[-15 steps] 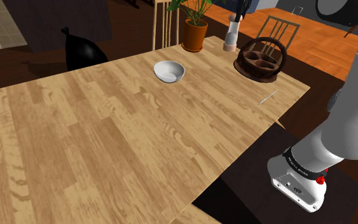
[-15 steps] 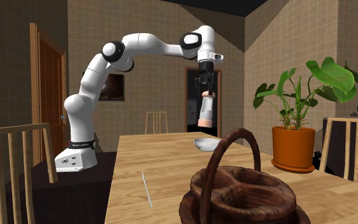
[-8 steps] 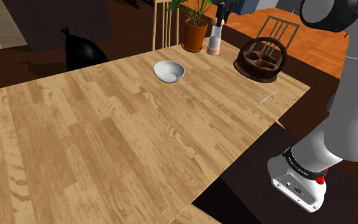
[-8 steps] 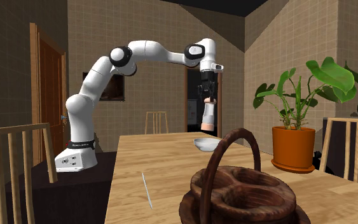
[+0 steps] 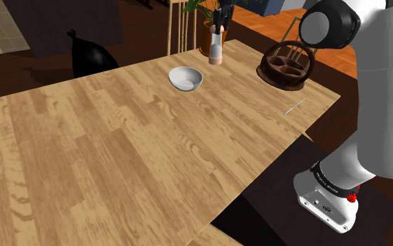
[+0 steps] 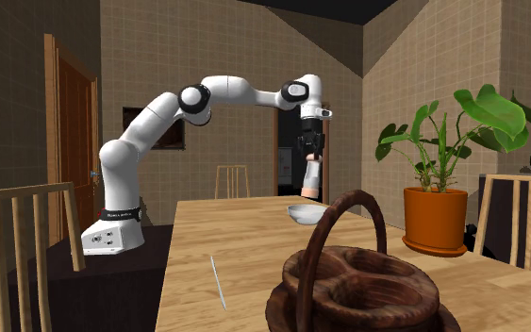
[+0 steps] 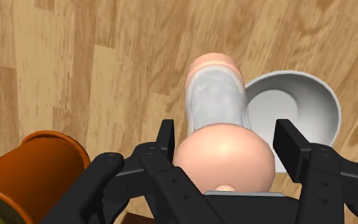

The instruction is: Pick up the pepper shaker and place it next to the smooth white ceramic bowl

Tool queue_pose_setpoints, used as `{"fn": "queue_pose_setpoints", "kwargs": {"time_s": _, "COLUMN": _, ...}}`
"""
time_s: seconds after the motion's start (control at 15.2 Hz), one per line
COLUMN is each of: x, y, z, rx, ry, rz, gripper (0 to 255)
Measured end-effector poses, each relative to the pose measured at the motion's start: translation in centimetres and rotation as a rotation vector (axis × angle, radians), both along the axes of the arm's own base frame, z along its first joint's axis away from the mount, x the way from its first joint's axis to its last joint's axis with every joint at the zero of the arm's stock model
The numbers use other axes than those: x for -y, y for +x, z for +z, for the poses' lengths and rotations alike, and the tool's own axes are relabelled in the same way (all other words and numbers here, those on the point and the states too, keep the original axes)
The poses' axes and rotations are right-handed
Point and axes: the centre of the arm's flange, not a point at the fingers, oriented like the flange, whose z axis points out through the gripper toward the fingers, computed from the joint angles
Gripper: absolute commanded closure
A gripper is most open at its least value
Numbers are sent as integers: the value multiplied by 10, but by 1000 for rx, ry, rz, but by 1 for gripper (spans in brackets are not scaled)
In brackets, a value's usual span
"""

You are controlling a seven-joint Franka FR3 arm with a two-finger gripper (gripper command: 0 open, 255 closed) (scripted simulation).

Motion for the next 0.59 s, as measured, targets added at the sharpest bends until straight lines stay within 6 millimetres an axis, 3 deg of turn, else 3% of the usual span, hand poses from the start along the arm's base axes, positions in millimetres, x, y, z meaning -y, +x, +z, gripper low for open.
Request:
{"fn": "queue_pose_setpoints", "kwargs": {"time_s": 0.13, "x": -13, "y": 7, "z": -6, "rx": 0, "ry": 0, "rz": 0, "gripper": 255}}
{"fn": "queue_pose_setpoints", "kwargs": {"time_s": 0.59, "x": -15, "y": 9, "z": -43, "rx": 0, "ry": 0, "rz": -1, "gripper": 255}}
